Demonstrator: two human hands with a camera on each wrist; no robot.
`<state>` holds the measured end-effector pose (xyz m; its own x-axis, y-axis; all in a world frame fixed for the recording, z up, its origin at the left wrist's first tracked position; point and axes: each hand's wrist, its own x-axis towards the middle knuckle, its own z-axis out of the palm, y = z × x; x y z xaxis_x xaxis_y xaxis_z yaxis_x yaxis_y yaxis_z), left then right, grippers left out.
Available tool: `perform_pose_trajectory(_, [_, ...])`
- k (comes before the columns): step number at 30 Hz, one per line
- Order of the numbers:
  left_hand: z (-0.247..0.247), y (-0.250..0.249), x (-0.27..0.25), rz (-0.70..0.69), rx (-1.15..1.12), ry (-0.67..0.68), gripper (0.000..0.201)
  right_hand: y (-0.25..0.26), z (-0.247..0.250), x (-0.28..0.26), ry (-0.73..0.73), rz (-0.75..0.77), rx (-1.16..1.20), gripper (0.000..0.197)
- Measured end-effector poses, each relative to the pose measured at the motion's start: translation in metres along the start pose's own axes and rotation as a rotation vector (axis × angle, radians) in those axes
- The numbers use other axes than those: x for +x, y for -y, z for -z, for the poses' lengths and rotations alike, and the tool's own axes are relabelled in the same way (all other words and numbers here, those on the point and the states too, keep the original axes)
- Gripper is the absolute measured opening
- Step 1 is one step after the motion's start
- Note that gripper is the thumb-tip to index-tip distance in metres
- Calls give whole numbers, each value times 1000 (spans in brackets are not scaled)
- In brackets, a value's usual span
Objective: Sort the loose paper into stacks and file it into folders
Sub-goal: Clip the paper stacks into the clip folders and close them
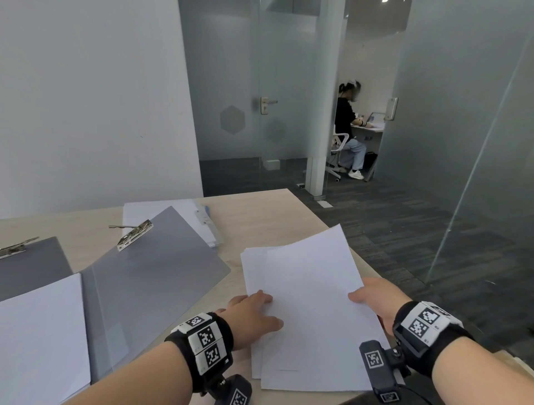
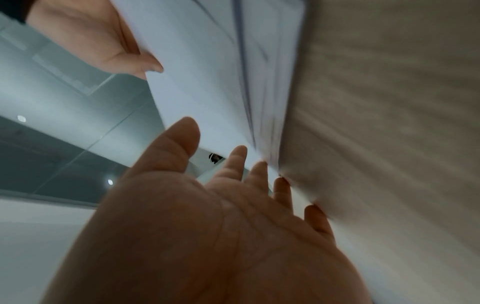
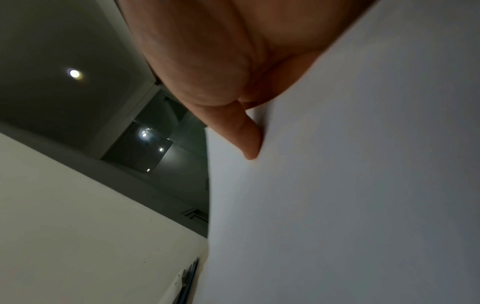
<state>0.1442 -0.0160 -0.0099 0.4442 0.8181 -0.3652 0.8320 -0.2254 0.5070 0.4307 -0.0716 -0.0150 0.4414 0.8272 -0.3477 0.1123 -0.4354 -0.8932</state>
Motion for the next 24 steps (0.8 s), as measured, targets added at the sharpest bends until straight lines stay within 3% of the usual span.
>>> perform_pose_trajectory(6, [9, -4, 2, -130, -548, -216, 68, 4, 11, -9, 9, 147, 242, 25])
perform_pose_trajectory(12, [27, -34, -3, -314, -1027, -401, 42, 17, 11, -18, 11, 312, 525, 27])
perform_pose_trajectory(14, [37, -46, -9, -375, -1081, -424, 30, 26, 11, -25, 13, 385, 594, 27])
perform_pose_trajectory(18, [48, -51, -14, -474, -1104, -419, 28, 41, 12, -37, 35, 482, 673, 23])
perform_pose_trajectory(22, [31, -40, -12, -423, -1011, -350, 27, 31, 7, -43, 80, 472, 567, 23])
perform_pose_trajectory(24, [19, -36, -11, -384, -986, -319, 24, 21, 4, -45, 117, 466, 520, 35])
